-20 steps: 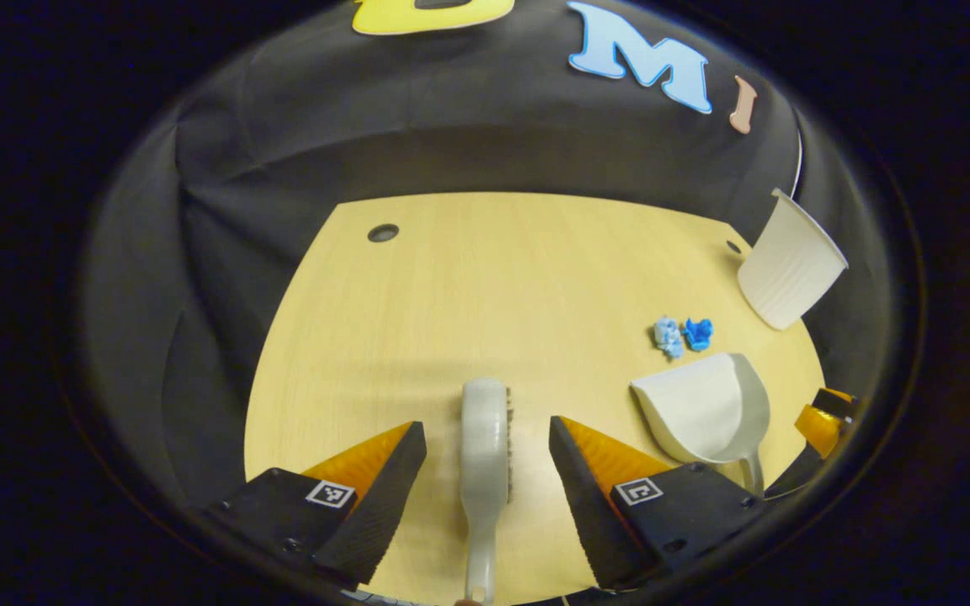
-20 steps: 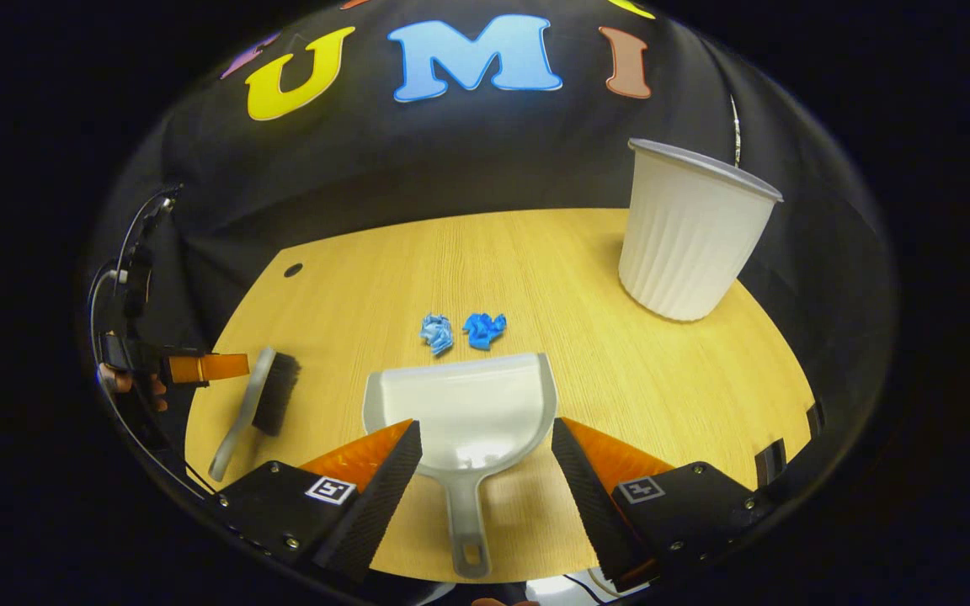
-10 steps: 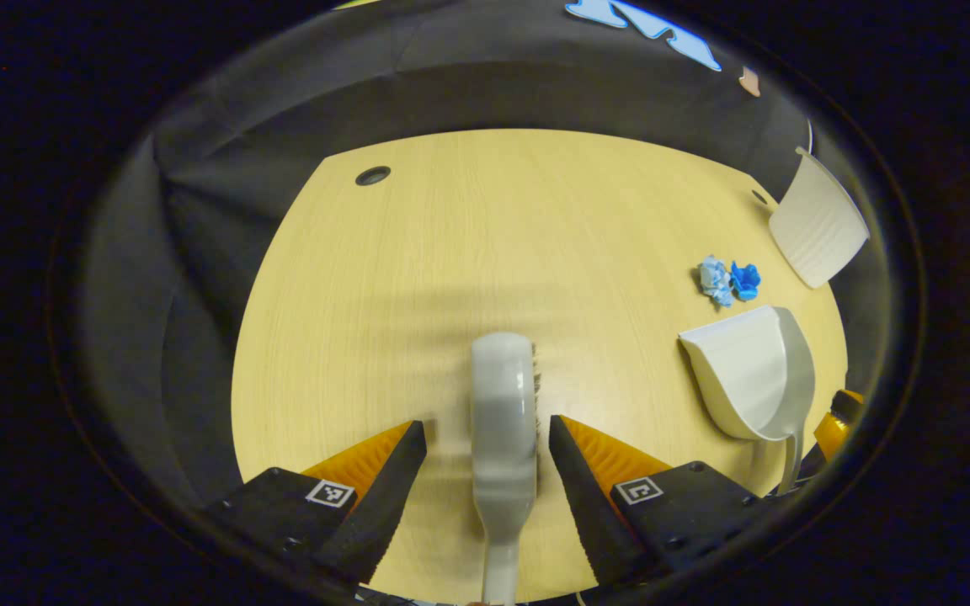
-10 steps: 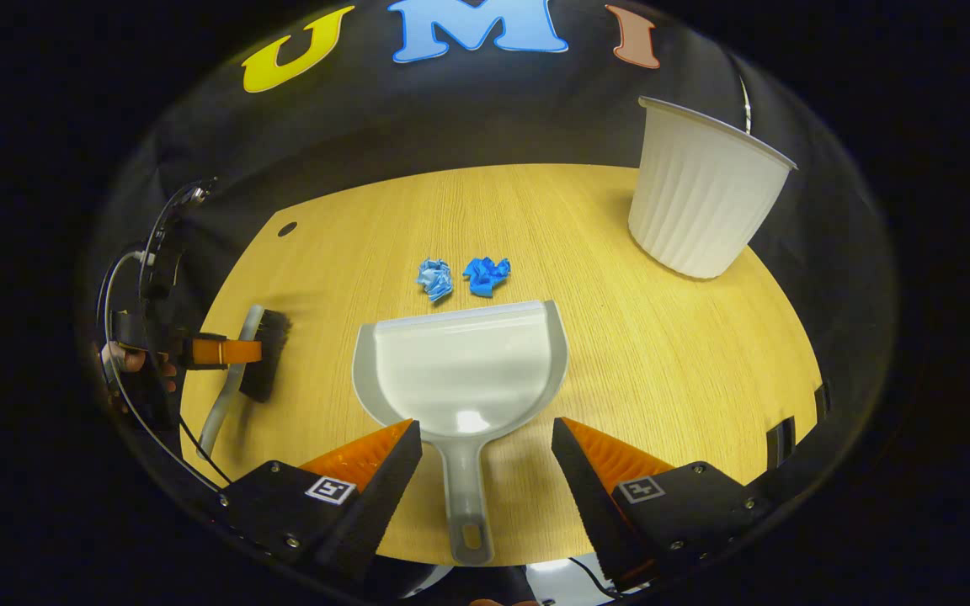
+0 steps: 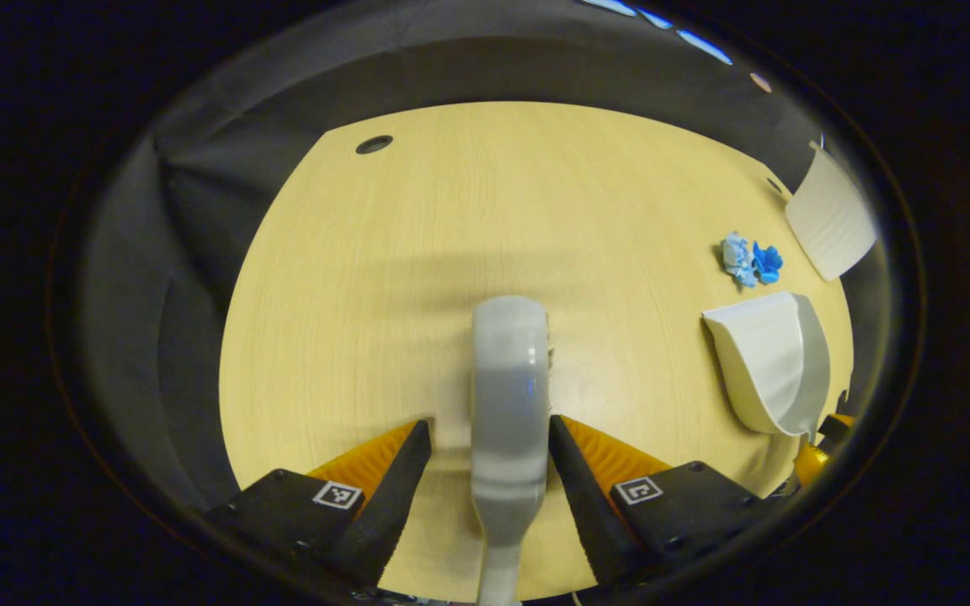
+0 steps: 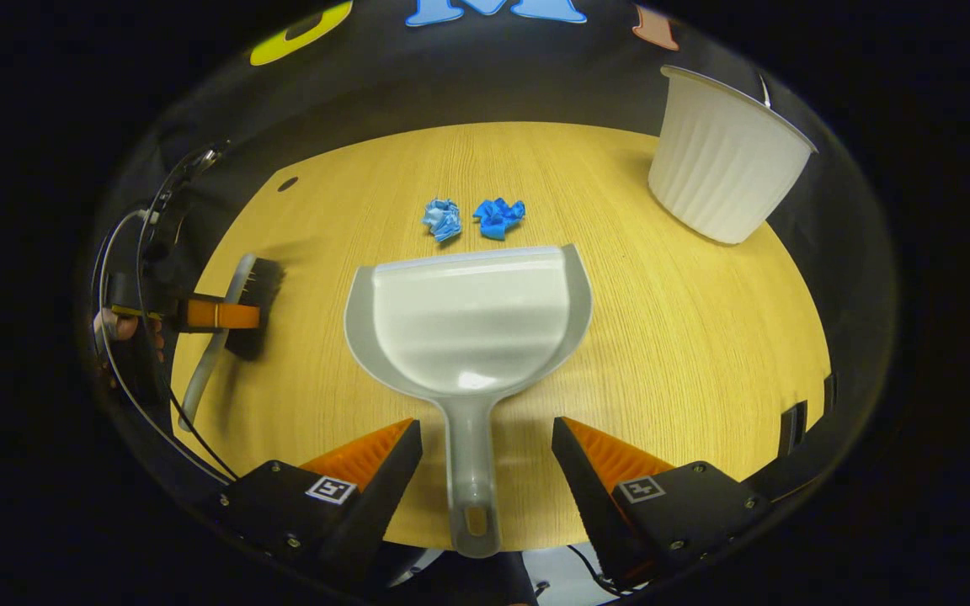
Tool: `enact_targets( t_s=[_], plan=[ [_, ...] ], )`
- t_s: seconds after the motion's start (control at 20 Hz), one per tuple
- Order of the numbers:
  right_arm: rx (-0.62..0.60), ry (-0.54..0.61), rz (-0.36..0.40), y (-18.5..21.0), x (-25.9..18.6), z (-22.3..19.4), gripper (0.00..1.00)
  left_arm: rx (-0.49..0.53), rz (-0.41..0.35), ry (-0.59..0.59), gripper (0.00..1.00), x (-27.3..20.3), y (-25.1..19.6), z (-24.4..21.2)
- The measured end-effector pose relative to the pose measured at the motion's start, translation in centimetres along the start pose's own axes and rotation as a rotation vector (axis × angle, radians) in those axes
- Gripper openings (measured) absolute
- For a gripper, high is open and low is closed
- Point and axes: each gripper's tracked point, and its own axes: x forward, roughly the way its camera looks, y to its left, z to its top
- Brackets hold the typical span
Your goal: Pick up the small broom and dustpan from the desktop, sweep the trash into the dustpan with the broom, and then empty the trash into the garbage bin.
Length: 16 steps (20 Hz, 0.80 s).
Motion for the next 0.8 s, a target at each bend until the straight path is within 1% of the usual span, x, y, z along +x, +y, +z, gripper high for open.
enact_targets(
  t_s=[0.05,0.1,0.15,0.2,0.25,0.35,0.4,0.5,0.55,0.6,0.7,0.75,0.8],
  plan=[
    [-0.005,0.008,-0.001,0.0,0.1,-0.1,0.97,0.0,0.003,0.002,0.85,0.1,0.1,0.0],
    [-0.01,0.012,-0.004,0.0,0.3,-0.2,0.95,-0.004,-0.002,0.007,0.8,0.1,-0.1,-0.1],
    [-0.013,0.018,-0.005,-0.1,0.4,-0.3,0.95,-0.004,-0.001,0.014,0.68,0.2,-0.2,-0.2],
    [-0.015,0.025,-0.006,0.0,0.5,-0.5,0.95,-0.005,0.0,0.015,0.6,0.3,-0.1,-0.2],
    [-0.017,0.029,-0.006,-0.1,0.5,-0.5,0.95,-0.004,0.006,0.021,0.61,0.6,0.1,-0.3],
    [-0.014,0.043,-0.004,0.0,0.9,-0.8,0.83,-0.013,0.019,0.023,0.54,0.4,0.3,0.0],
    [-0.013,0.05,-0.005,0.0,1.1,-0.9,0.81,-0.014,0.016,0.031,0.53,0.5,0.4,-0.5],
    [-0.013,0.064,-0.005,0.0,1.6,-1.2,0.81,-0.008,0.017,0.037,0.54,0.5,0.6,-0.6],
    [-0.013,0.071,-0.006,0.0,1.7,-1.3,0.81,-0.009,0.016,0.041,0.5,0.5,0.5,-0.5],
    [-0.013,0.078,-0.007,0.0,1.7,-1.5,0.81,-0.009,0.013,0.045,0.51,0.5,0.3,-0.5],
    [-0.015,0.09,0.003,0.2,1.9,-1.6,0.81,-0.013,0.003,0.044,0.5,0.5,0.1,-0.2],
    [-0.007,0.091,0.006,0.3,2.7,-1.6,0.8,-0.014,-0.004,0.047,0.51,0.4,-0.1,0.0],
    [0.003,0.095,0.004,0.4,1.8,-1.6,0.52,-0.012,-0.009,0.047,0.49,0.3,-0.1,0.4]
  ],
)
